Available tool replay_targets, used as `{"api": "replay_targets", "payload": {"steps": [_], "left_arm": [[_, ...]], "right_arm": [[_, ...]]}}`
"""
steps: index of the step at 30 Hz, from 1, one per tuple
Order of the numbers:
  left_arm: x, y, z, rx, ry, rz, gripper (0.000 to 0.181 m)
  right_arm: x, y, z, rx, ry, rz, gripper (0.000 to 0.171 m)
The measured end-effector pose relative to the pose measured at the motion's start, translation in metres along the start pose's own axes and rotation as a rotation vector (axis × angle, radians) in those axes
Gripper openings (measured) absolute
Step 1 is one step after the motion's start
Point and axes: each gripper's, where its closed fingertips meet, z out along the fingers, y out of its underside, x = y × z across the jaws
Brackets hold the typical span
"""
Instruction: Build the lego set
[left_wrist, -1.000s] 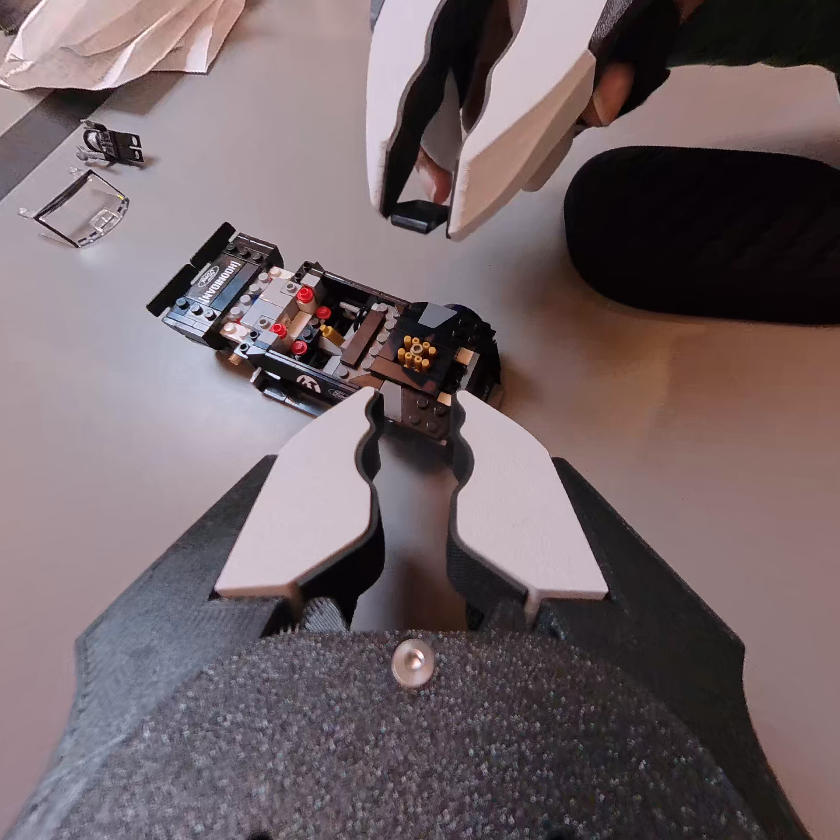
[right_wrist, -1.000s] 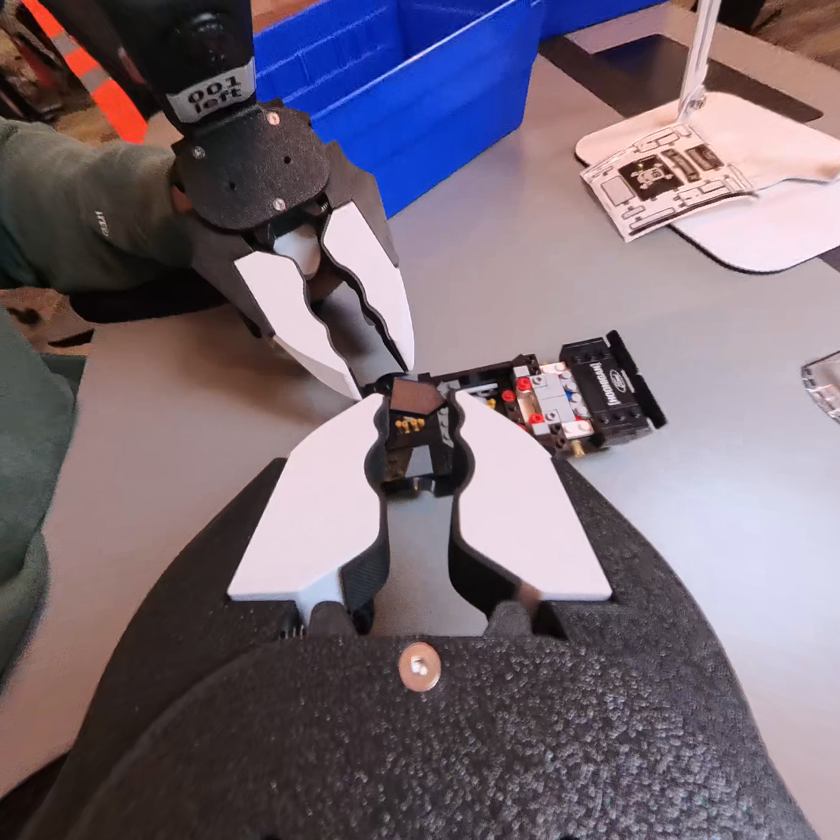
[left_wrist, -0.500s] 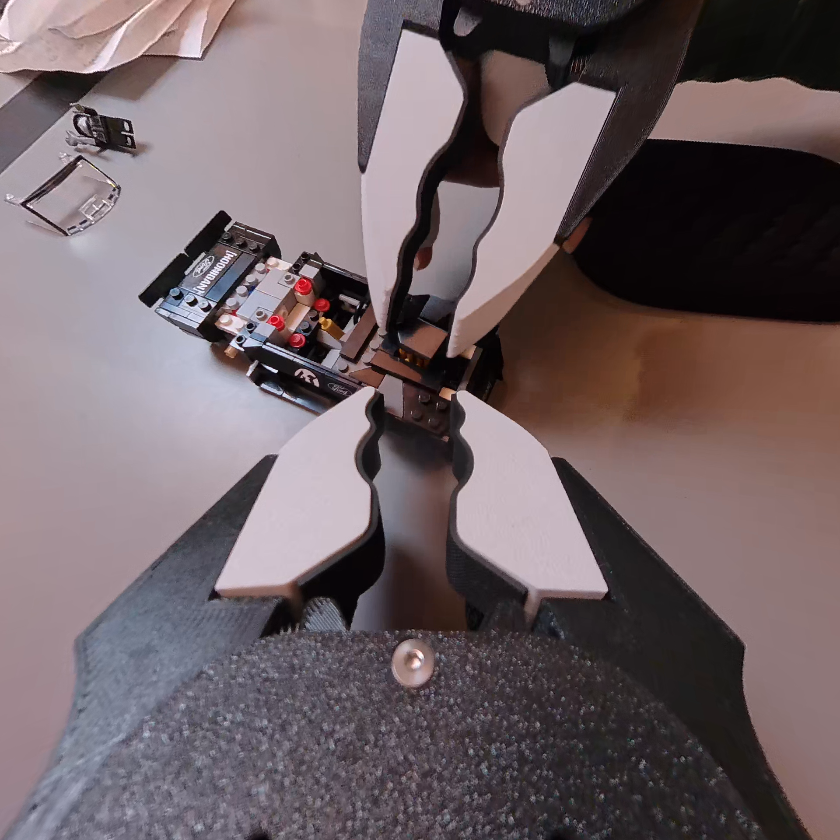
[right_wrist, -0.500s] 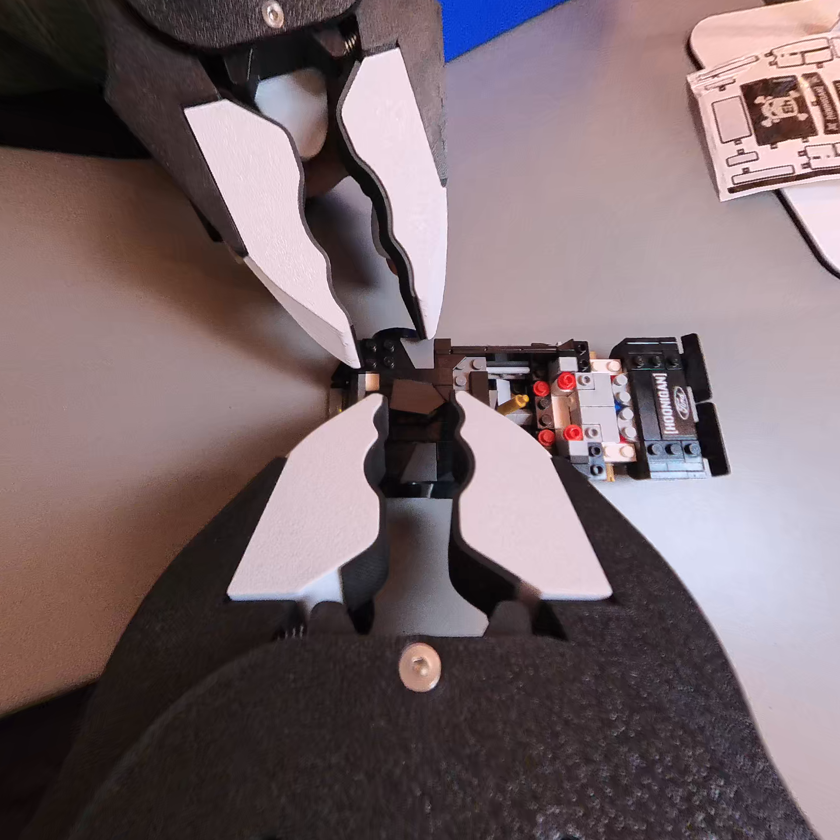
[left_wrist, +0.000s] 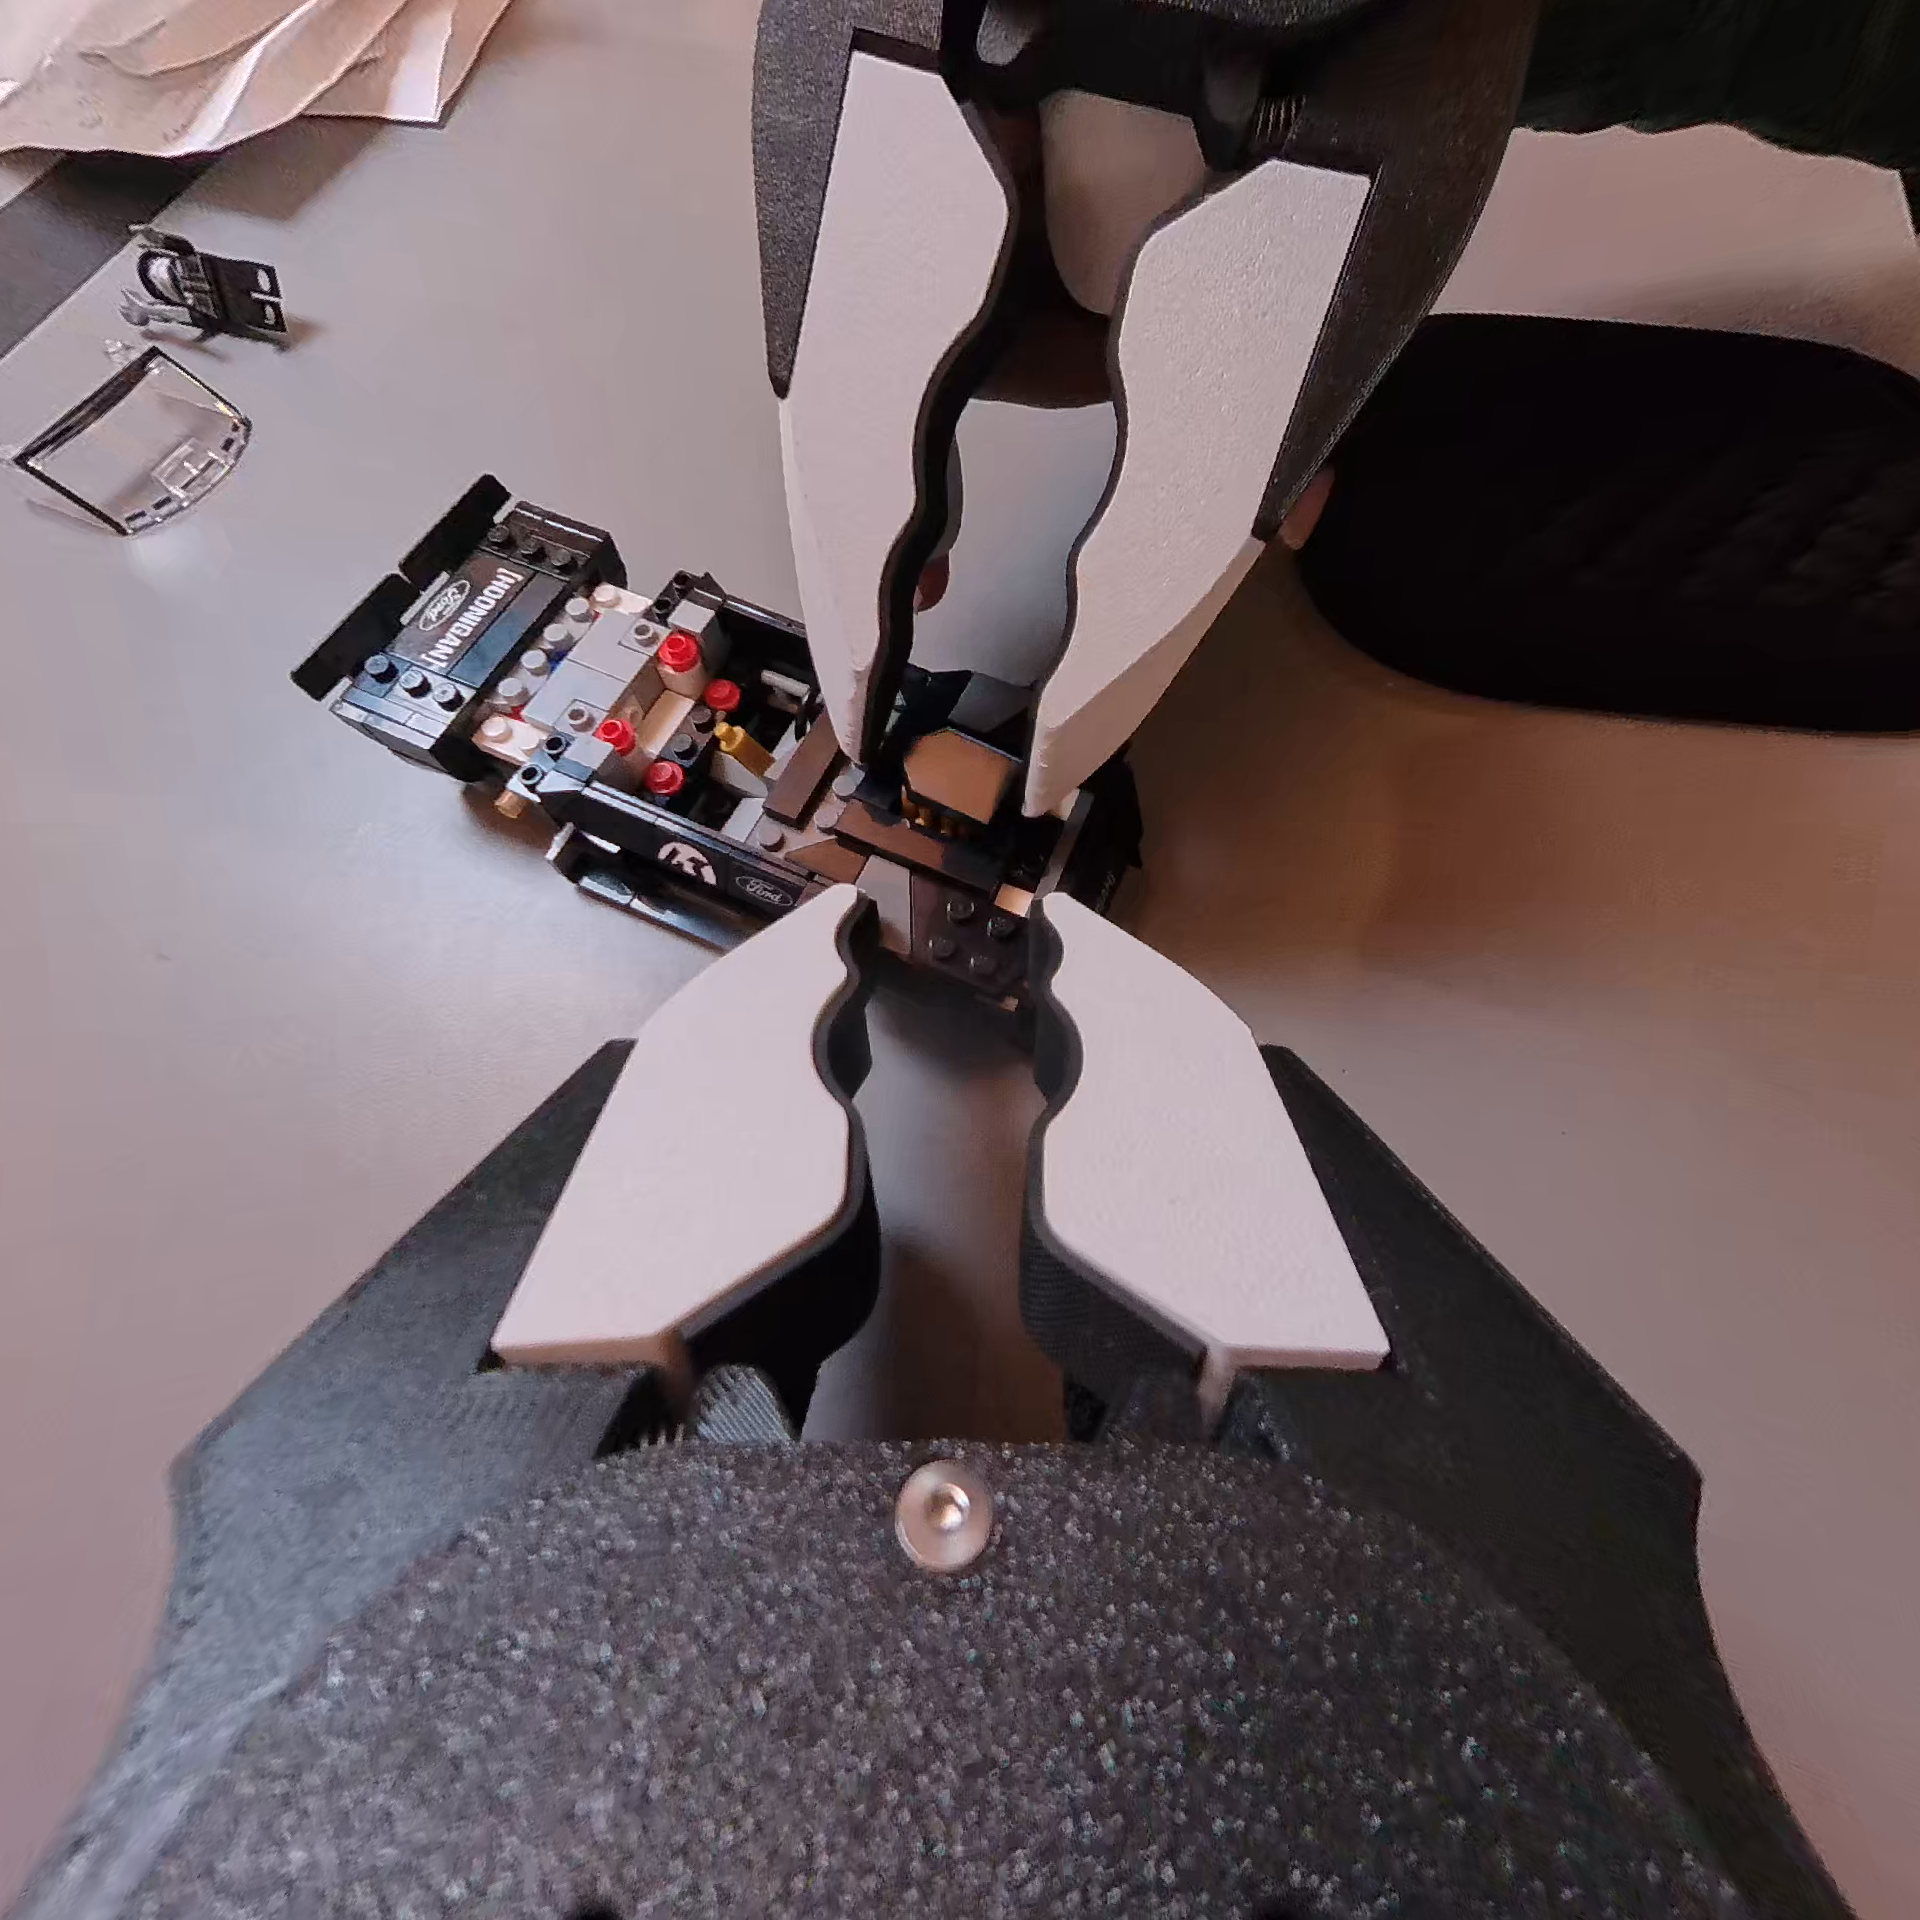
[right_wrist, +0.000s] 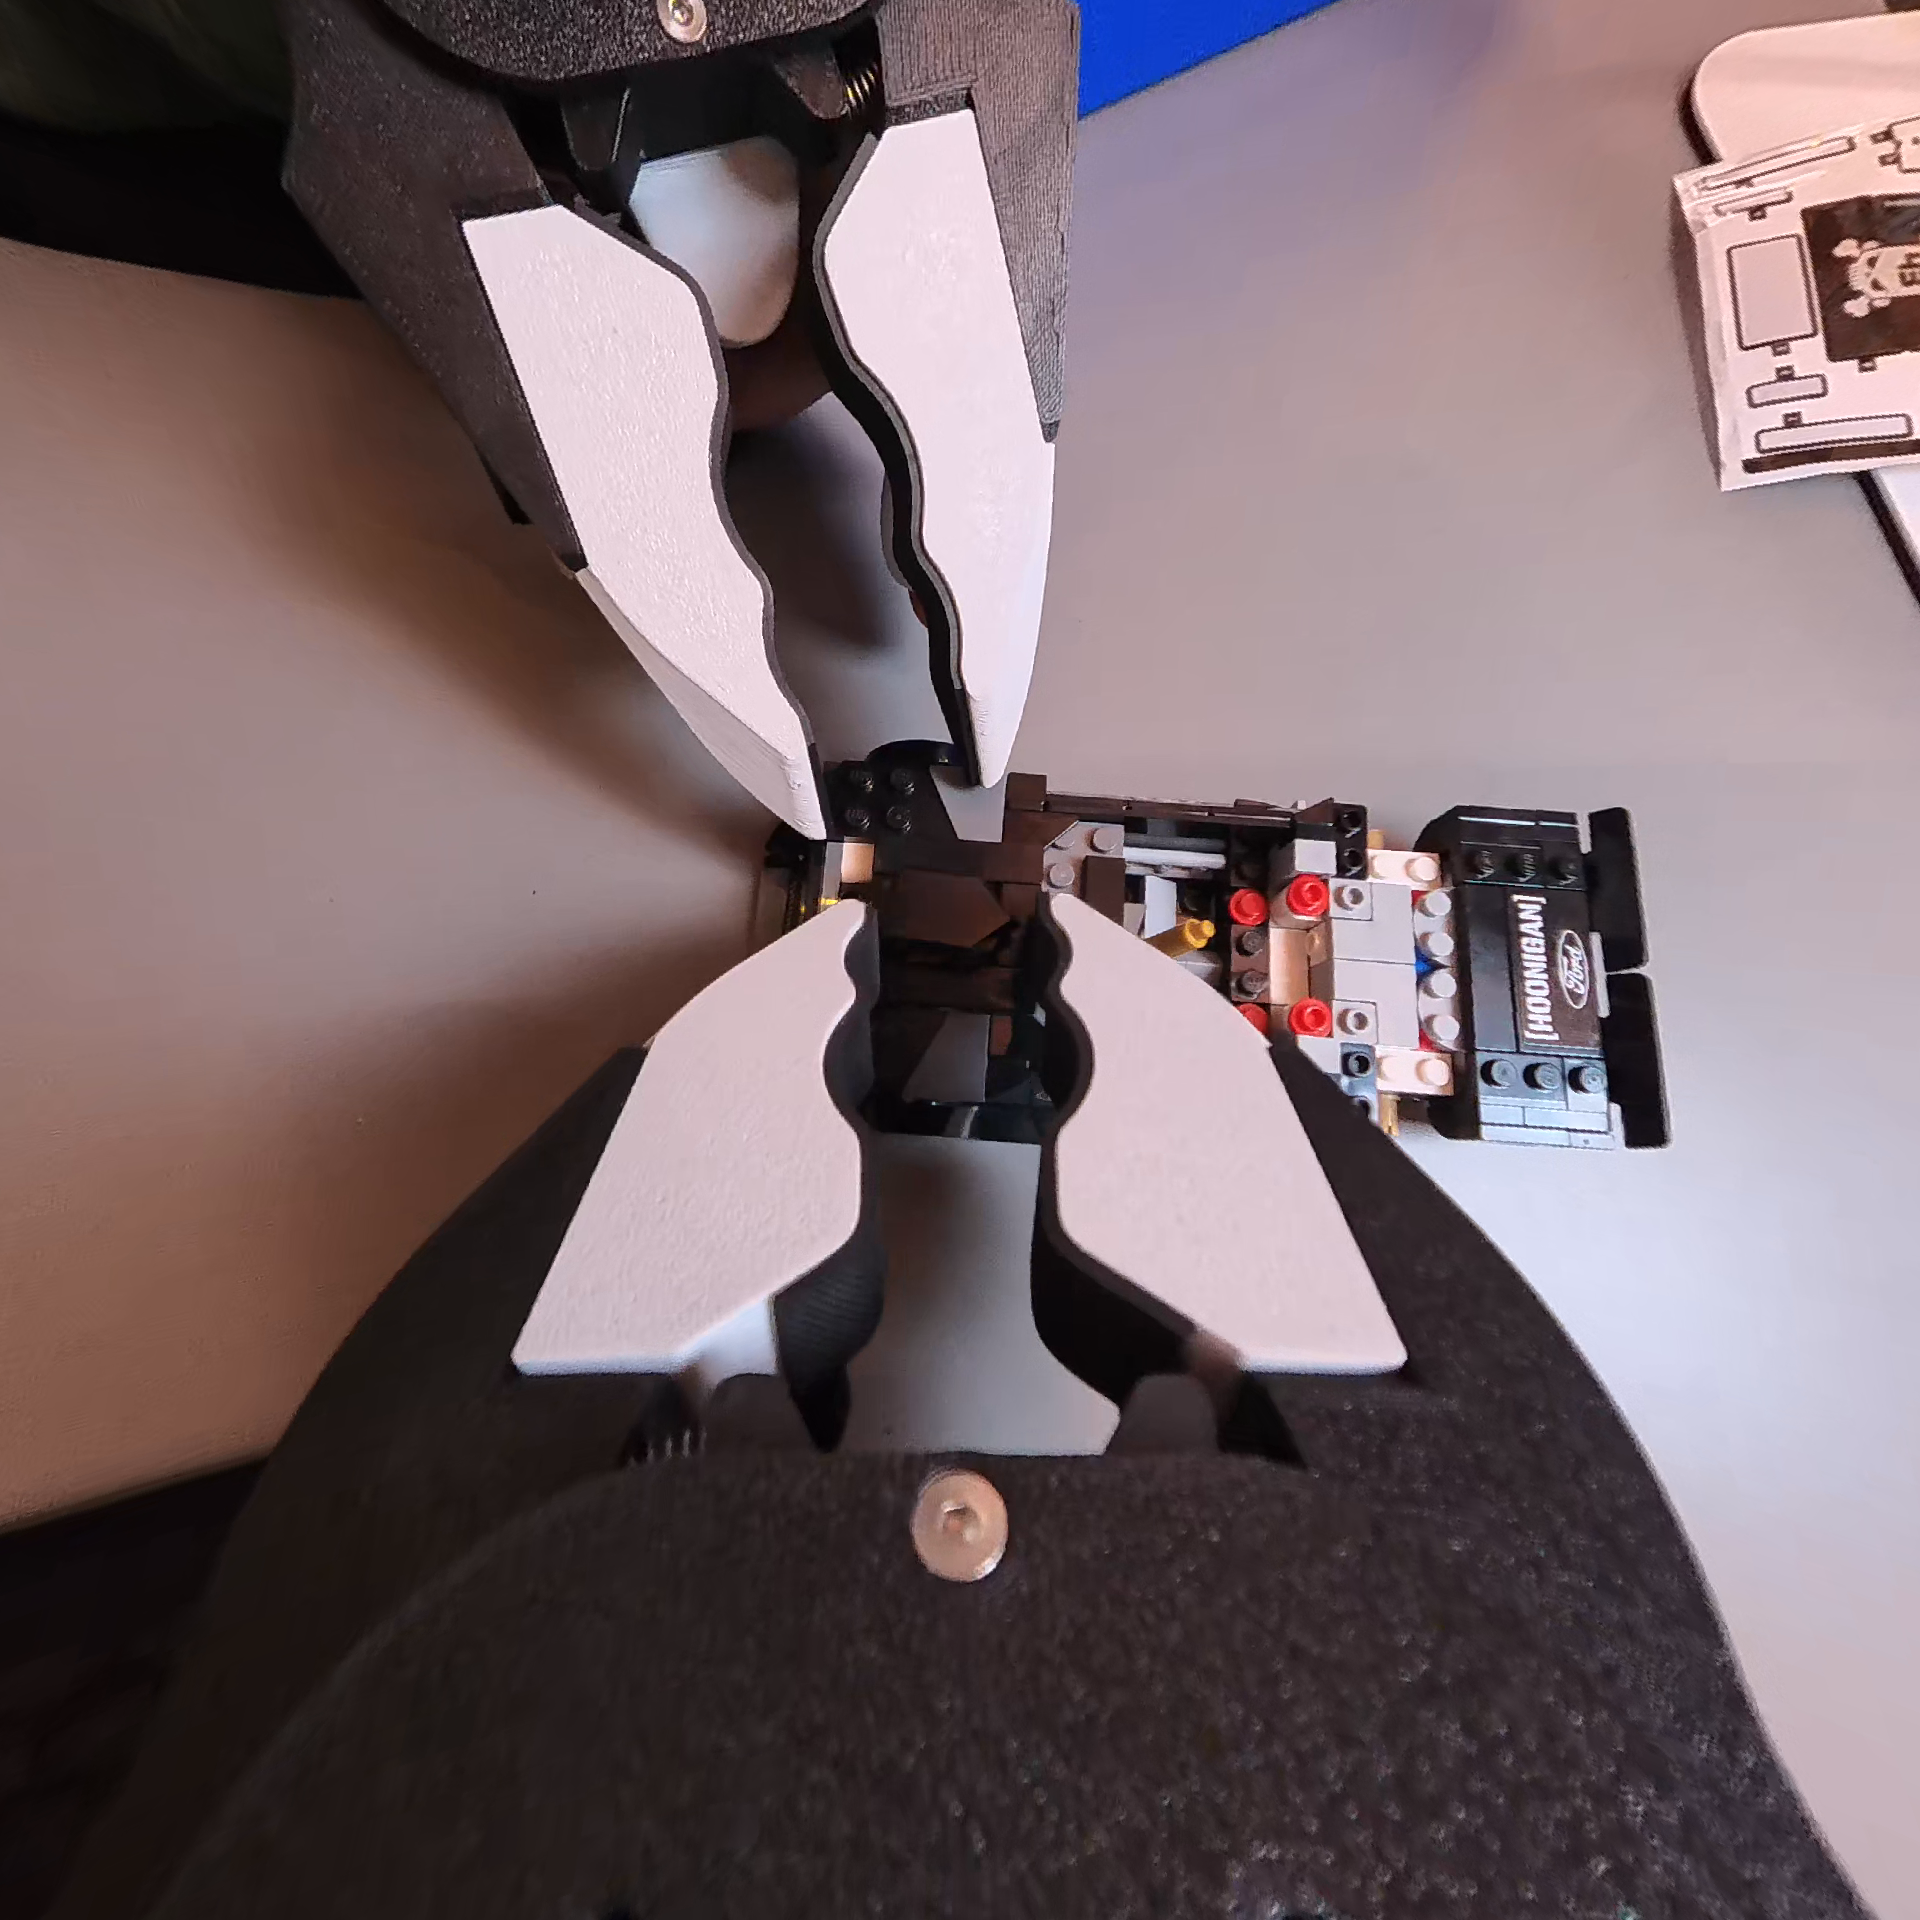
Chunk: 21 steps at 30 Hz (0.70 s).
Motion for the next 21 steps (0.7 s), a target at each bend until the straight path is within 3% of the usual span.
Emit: {"api": "replay_targets", "payload": {"steps": [21], "left_arm": [[0.0066, -0.0069, 0.0028, 0.049, 0.028, -0.003, 0.025]], "right_arm": [[0.0004, -0.0009, -0.0043, 0.042, 0.02, 0.058, 0.026]]}}
